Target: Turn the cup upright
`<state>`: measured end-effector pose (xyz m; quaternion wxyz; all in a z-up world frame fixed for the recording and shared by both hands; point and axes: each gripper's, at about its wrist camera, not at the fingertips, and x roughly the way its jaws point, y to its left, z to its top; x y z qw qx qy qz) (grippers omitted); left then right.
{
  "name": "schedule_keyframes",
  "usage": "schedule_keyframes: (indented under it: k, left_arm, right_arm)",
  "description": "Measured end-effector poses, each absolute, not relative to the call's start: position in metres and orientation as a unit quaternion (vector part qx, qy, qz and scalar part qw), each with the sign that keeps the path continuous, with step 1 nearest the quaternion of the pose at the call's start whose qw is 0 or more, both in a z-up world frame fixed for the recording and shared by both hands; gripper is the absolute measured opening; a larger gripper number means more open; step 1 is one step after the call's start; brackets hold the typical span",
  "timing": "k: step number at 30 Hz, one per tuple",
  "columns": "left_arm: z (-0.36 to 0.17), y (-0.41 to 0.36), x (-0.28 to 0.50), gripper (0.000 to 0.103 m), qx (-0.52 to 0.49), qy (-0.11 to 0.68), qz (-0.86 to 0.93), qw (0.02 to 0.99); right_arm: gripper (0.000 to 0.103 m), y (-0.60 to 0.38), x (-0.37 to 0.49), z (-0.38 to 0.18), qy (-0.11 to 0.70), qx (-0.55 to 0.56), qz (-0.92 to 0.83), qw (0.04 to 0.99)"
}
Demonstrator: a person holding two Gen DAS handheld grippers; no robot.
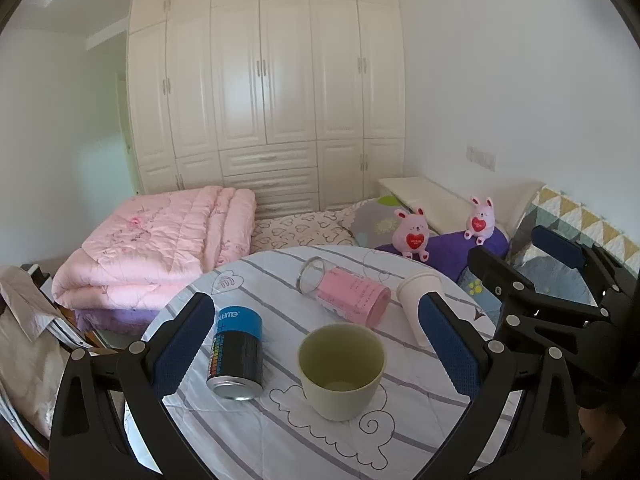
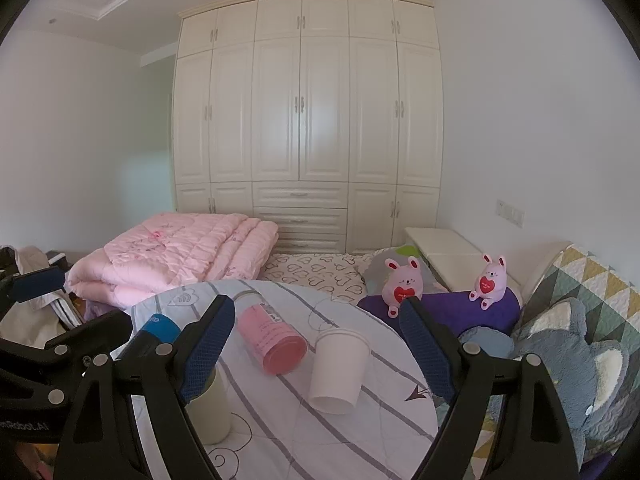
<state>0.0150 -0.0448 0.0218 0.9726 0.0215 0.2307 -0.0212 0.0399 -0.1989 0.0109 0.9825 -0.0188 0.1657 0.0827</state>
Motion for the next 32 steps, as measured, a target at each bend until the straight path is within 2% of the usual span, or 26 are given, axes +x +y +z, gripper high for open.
schedule_keyframes:
  k: [15, 32]
  left_arm:
    - [0.024, -0.043, 0.013, 0.103, 0.035, 0.217, -0.01, 0.975]
    - [0.018, -0.035, 0.017, 0.103, 0.022, 0.241, -0.014, 0.97]
  right_arm:
    - [0.086, -0.2, 0.039, 0.009, 0.172, -0.018, 0.084, 0.981]
    - [0.086, -0.197, 0.039, 0.007, 0.181, -0.026, 0.083, 0.98]
